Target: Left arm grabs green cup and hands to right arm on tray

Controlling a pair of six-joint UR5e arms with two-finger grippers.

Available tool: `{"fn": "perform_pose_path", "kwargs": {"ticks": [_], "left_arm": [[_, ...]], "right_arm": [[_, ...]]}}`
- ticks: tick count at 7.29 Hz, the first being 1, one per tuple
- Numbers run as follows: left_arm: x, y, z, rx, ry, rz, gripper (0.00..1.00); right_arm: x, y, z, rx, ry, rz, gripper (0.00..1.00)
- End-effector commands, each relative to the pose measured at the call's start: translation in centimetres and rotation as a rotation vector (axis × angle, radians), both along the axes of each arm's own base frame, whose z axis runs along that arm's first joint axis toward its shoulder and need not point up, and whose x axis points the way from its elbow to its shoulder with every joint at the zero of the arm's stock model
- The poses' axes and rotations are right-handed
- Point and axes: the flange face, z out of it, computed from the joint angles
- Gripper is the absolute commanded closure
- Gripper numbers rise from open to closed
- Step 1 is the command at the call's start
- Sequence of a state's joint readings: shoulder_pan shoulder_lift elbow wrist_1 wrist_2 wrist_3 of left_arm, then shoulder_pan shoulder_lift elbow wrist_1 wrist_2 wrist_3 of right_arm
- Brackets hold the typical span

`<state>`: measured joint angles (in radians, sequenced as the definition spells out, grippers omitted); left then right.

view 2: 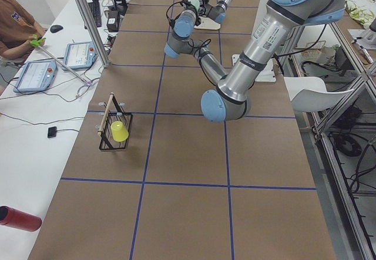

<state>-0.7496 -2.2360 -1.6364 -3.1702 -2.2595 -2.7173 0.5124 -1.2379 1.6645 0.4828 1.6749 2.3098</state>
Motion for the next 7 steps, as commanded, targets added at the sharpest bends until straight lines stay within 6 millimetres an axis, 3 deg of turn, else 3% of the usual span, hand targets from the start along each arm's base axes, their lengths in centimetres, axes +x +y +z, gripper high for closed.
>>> {"fn": "perform_pose_path", "kwargs": {"ticks": [1, 4, 6, 7], "left_arm": [[1.8, 1.9, -1.7, 0.004, 0.025, 0.042, 1.00], [3.5, 3.3, -3.2, -0.015, 0.064, 0.052, 1.00], [3.6, 3.2, -3.4, -0.014, 0.066, 0.048, 1.00], [3.7, 3.2, -3.3, -0.013, 0.064, 0.047, 1.00]], "right_arm": [[-0.6, 0.4, -0.4, 0.000, -0.006, -0.010, 0.10], [-1.0, 0.7, -0.3, -0.001, -0.004, -0.021, 0.14], [-1.1, 1.0, -0.3, 0.003, -0.006, -0.027, 0.26], [-1.0, 1.1, -0.3, 0.006, -0.013, -0.027, 0.37]]}}
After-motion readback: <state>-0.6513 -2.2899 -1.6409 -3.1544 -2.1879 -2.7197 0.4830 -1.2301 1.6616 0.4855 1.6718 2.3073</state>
